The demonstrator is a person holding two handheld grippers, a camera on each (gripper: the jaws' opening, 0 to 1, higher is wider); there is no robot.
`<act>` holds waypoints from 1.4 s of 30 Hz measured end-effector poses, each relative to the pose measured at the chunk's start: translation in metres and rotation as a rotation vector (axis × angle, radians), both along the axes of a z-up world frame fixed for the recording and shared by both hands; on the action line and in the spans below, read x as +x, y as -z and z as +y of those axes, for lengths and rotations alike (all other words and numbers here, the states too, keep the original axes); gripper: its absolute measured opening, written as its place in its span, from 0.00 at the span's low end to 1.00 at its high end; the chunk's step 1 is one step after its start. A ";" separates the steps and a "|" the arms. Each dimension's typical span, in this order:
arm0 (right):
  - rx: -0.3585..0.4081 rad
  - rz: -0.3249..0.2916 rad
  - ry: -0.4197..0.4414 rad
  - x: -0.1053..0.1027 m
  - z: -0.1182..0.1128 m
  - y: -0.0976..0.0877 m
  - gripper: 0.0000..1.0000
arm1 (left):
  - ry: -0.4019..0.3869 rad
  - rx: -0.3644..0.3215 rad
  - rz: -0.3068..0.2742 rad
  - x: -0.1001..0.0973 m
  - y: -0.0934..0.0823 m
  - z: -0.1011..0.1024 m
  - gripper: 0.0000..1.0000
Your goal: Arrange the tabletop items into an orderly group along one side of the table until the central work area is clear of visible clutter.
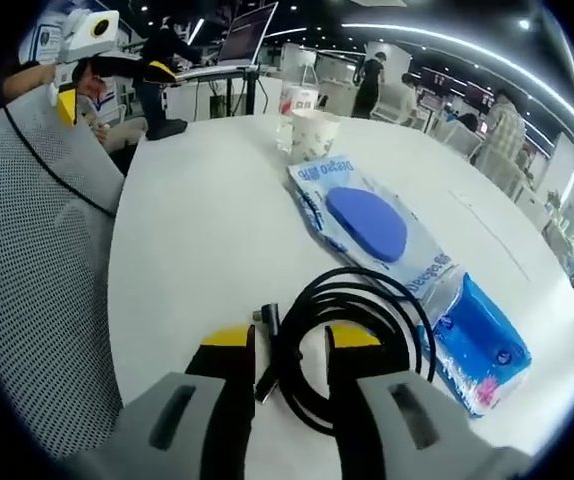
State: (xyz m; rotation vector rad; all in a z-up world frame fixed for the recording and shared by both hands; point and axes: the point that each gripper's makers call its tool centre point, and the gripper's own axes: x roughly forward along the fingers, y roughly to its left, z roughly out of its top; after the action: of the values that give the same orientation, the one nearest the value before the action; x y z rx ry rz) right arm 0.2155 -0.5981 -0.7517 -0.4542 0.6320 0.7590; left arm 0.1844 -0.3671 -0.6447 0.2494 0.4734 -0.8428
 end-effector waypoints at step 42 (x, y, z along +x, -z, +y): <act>0.242 -0.198 0.547 -0.063 -0.077 -0.109 0.98 | 0.013 -0.015 -0.008 -0.002 -0.002 -0.002 0.99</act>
State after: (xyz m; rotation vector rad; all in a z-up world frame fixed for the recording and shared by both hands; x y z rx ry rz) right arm 0.1526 -0.6747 -0.6427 -0.1170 0.4404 0.2591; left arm 0.1827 -0.3690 -0.6422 0.2421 0.4587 -0.8572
